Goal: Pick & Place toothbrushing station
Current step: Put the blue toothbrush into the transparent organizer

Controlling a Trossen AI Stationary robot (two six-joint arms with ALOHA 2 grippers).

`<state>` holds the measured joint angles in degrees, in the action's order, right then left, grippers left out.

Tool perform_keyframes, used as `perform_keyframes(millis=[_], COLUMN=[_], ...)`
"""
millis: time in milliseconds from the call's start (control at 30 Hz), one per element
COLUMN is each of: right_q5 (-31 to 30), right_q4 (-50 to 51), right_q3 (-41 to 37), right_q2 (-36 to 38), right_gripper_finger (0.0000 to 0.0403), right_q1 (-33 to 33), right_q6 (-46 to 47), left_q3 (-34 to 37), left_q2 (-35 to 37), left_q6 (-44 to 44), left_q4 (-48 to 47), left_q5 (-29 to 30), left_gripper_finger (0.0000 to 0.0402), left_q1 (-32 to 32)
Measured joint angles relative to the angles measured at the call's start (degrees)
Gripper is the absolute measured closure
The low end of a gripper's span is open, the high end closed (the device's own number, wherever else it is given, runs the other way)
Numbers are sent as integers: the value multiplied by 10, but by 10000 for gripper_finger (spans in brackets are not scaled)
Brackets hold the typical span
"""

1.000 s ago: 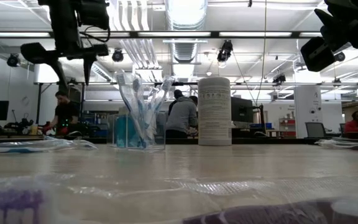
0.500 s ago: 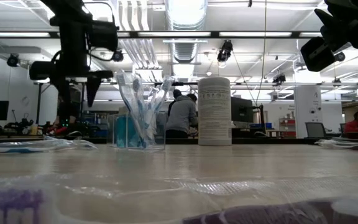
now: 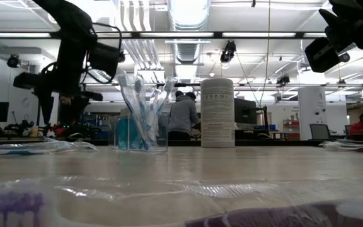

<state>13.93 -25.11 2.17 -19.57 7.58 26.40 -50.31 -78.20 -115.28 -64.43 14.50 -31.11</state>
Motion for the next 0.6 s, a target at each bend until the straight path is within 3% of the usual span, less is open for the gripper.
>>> perform_keyframes(millis=[333,600], right_q5=[0,0], right_q4=[0,0], right_q3=[0,0], right_q2=[0,0], right_gripper_finger=[335,335], right_q1=[0,0], right_q6=[0,0], left_q3=[120,146], left_q2=[-7,-5], left_q6=[-28,-42], left_q4=[183,205], left_q5=[13,23], left_gripper_finger=[168,185], left_q1=[-3,-4])
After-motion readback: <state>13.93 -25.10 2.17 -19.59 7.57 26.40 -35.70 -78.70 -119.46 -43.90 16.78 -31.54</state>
